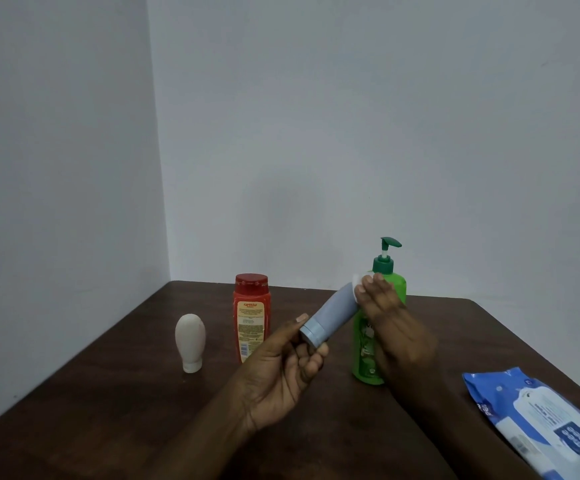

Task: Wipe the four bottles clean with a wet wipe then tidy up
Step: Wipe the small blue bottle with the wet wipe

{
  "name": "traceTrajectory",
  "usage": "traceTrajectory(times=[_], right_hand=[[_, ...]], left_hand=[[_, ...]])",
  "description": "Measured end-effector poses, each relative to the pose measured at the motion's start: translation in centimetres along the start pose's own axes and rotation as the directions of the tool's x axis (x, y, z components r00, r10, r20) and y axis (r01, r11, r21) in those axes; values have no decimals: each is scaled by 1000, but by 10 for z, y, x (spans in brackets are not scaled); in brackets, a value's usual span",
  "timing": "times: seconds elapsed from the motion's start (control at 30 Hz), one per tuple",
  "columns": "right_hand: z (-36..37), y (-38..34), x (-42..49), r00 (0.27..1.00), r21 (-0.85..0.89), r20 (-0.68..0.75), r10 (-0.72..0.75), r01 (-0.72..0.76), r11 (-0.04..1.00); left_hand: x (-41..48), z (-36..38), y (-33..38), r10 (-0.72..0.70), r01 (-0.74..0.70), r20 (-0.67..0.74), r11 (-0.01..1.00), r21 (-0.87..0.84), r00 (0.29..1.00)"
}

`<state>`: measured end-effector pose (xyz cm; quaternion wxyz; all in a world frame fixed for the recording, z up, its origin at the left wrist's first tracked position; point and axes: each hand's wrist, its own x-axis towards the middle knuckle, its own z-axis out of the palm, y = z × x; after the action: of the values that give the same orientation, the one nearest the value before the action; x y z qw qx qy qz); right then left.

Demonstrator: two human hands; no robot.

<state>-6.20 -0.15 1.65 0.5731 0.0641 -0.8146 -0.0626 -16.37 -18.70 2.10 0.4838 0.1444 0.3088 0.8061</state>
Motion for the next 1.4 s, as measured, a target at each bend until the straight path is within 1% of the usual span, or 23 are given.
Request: traceTrajectory(times=[0.07, 0.2, 0.27, 0.33, 0.43, 0.5, 0.57, 0.63, 0.7, 0.77, 0.83, 0.9, 0.97, 1.07, 1.17, 1.23, 1.3, 1.37, 1.4], right_hand=[[1, -7, -1, 998, 19, 31, -54, 53, 998], [-1, -34, 2, 956, 74, 106, -272, 266, 961], [-4, -41, 5, 941, 82, 116, -318, 310, 947], [-4, -36, 6, 955, 69, 101, -278, 272, 960], [-3, -14, 3, 991, 42, 59, -117, 115, 992], [-4, -2, 1, 999, 23, 32, -35, 34, 999], [-4, -1, 0, 1000, 15, 2, -2, 2, 1000], [-3, -8, 1, 1000, 22, -1, -30, 30, 999], [-3, -20, 2, 989, 45, 39, -139, 138, 989], [-6, -30, 3, 959, 70, 86, -270, 265, 962], [-9, -35, 5, 933, 77, 110, -344, 337, 938], [-10, -32, 6, 936, 71, 100, -338, 332, 940], [-10, -22, 6, 966, 54, 59, -253, 250, 967], [-9, -5, 3, 995, 30, 4, -103, 103, 994], [-4, 0, 0, 999, 12, -17, -38, 39, 999], [-3, -4, 0, 997, 23, 8, -75, 75, 997], [-3, -13, 1, 982, 34, 47, -186, 184, 982], [-5, -22, 2, 951, 51, 100, -294, 290, 956], [-6, -23, 3, 942, 57, 117, -315, 310, 949]], left_hand=[[2, 0, 1, -6, 6, 14, 1000, -1, 1000], [4, -5, 3, 7, -3, 116, 999, -42, 993], [4, -7, 5, 6, 2, 156, 999, -54, 988], [4, -7, 5, -4, 7, 134, 1000, -23, 991], [2, -5, 3, -18, 18, 51, 1000, -1, 999], [2, -6, 1, -42, 43, 51, 999, -10, 998], [2, -6, 0, -58, 59, 74, 998, -7, 996], [3, -8, 0, -69, 69, 120, 998, 7, 990], [5, -11, 2, -76, 78, 182, 997, -3, 980], [6, -15, 4, -63, 72, 230, 997, -32, 971], [6, -16, 6, -59, 84, 267, 993, -80, 962], [4, -15, 7, -70, 103, 303, 990, -92, 950], [2, -13, 8, -88, 121, 318, 989, -85, 944], [0, -11, 8, -105, 133, 293, 988, -80, 950], [0, -11, 6, -109, 132, 269, 989, -69, 957], [2, -12, 6, -102, 125, 245, 989, -82, 964], [3, -11, 6, -71, 93, 209, 991, -96, 975], [4, -9, 5, -7, 19, 140, 996, -89, 990], [5, -7, 4, 45, -40, 88, 998, -55, 995]])
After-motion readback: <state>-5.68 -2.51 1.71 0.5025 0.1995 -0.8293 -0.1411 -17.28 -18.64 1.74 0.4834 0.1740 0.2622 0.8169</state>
